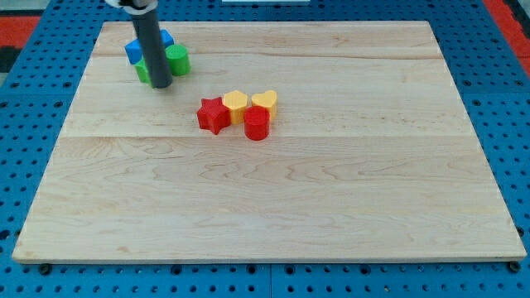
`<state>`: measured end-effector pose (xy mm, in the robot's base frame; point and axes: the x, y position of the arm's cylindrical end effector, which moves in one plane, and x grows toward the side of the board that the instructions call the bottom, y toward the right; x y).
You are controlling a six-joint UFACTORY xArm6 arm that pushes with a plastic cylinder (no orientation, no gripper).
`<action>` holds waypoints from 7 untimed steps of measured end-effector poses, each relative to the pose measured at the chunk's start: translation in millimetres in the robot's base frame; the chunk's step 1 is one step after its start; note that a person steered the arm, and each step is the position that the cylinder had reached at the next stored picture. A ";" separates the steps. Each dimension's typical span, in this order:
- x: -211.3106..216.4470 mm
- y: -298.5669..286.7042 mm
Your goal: Separate blue blocks from green star
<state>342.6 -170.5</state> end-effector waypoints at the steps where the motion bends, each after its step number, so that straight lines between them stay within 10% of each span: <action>1: 0.1 -16.9; 7: -67.3 -64.4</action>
<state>275.3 -234.9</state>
